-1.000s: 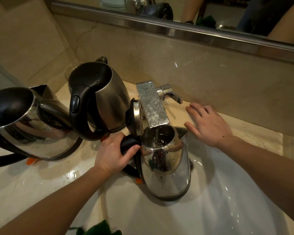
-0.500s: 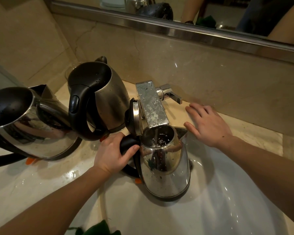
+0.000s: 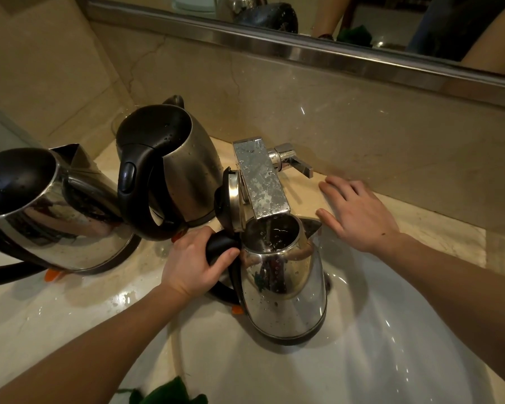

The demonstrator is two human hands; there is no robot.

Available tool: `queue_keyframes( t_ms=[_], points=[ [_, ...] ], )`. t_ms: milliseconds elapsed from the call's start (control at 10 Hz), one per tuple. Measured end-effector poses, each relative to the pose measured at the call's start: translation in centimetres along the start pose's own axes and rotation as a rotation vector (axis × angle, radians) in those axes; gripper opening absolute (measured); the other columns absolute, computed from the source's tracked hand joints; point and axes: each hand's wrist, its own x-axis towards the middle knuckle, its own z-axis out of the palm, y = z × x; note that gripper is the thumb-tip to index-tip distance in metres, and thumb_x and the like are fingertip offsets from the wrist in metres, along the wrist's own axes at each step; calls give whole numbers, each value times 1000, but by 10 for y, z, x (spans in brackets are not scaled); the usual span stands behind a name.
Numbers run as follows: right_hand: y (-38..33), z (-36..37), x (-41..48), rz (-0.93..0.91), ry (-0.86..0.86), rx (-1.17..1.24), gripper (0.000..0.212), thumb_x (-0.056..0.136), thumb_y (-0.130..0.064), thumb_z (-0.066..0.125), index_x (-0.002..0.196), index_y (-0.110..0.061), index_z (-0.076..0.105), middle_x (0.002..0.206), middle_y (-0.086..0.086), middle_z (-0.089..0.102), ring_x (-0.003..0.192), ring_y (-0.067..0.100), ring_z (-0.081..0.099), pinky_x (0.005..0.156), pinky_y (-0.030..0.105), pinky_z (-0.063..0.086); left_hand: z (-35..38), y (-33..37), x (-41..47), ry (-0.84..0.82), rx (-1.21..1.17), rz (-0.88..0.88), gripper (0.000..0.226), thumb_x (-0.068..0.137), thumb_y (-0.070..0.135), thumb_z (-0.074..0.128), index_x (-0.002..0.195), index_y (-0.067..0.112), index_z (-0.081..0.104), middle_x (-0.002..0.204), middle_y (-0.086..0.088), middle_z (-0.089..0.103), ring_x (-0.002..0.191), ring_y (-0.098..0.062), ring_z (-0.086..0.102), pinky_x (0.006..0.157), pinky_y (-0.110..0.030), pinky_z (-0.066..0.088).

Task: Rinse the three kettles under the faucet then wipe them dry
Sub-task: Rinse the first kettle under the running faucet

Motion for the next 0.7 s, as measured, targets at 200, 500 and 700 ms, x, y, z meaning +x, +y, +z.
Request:
queue_keyframes(
  t_ms=[200, 500, 700],
  points=[
    [1, 2, 0, 0, -5, 2, 68, 98, -60, 16, 148, -19, 34, 151, 3, 37, 127, 26, 37, 108, 40, 33, 1, -1, -1, 3, 5, 13, 76, 82, 79, 27, 94, 12, 62, 80, -2, 62, 73, -18, 57, 64, -29, 44],
    [0, 1, -1, -2, -6, -6, 64, 99, -58, 22, 148, -19, 33, 152, 2, 35, 127, 26, 37, 108, 39, 31, 2, -1, 0, 3, 12, -1, 80, 80, 82, 22, 95, 14, 61, 83, -2, 62, 76, -19, 57, 67, -33, 48],
    [1, 1, -1, -3, -7, -9, 64, 98, -58, 23, 149, -19, 33, 152, 2, 34, 128, 26, 35, 109, 38, 31, 1, -2, 0, 1, 1, 2, 80, 80, 81, 23, 95, 13, 62, 82, -2, 62, 76, -20, 58, 68, -35, 49]
  ],
)
